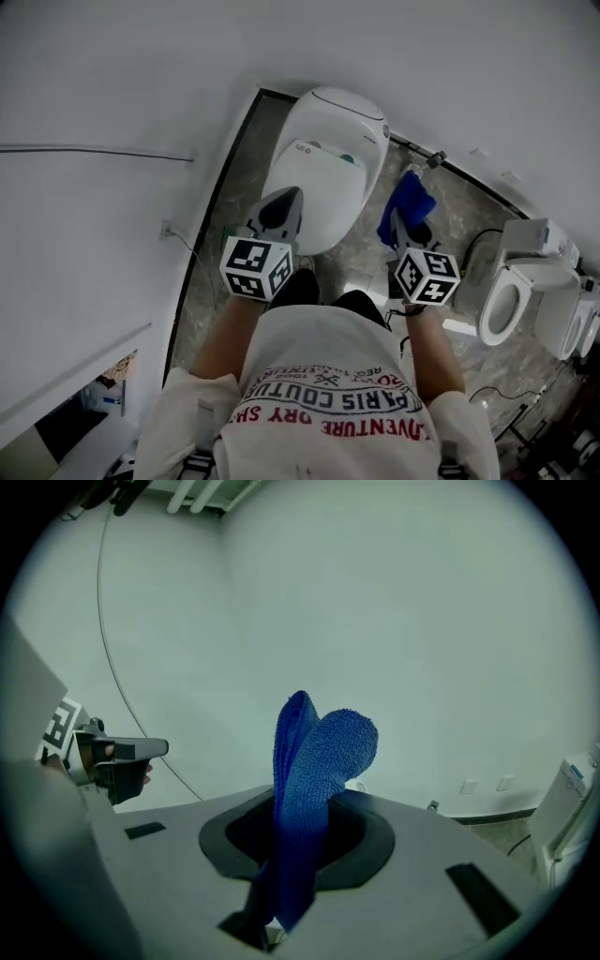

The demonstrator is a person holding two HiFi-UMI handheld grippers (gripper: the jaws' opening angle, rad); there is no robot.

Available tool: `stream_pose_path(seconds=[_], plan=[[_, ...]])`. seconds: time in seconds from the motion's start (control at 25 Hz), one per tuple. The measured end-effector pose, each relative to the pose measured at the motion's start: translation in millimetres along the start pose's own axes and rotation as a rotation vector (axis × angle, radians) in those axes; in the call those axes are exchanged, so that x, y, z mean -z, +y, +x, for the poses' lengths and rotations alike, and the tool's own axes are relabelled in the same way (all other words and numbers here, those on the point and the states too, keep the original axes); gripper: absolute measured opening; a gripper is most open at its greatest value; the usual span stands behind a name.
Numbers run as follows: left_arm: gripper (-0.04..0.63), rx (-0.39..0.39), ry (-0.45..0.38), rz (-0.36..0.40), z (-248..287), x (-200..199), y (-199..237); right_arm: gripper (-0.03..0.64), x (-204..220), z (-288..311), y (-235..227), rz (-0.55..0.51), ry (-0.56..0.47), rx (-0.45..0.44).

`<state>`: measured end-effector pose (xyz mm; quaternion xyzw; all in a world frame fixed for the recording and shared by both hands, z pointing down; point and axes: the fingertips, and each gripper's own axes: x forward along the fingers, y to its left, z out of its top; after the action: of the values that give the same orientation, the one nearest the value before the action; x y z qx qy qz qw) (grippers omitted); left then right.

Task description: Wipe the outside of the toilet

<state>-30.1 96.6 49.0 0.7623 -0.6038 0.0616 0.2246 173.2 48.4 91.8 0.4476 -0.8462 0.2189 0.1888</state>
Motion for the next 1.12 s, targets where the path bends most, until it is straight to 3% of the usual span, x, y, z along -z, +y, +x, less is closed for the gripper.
stream_pose_path(seconds=[0.32, 0.68, 0.92, 1.12], plan=[[0.006, -0.029, 0.07, -0.049, 90, -2, 55, 0.075, -15, 94, -41, 0.047, 0.08, 0.035], [0.006, -0.164, 0.105, -0.122, 209, 3, 97, 0.075, -45, 233, -108, -0.009, 0.201, -0.061], [0.006, -0.262, 0.112, -0.249, 292, 20, 131, 0.075, -29, 324, -150, -0.058, 0.357, -0.144], [0.006, -0.318, 0.143, -0.286, 338, 49, 158, 0.075, -1, 394, -175, -0.114, 0.445, -0.172]])
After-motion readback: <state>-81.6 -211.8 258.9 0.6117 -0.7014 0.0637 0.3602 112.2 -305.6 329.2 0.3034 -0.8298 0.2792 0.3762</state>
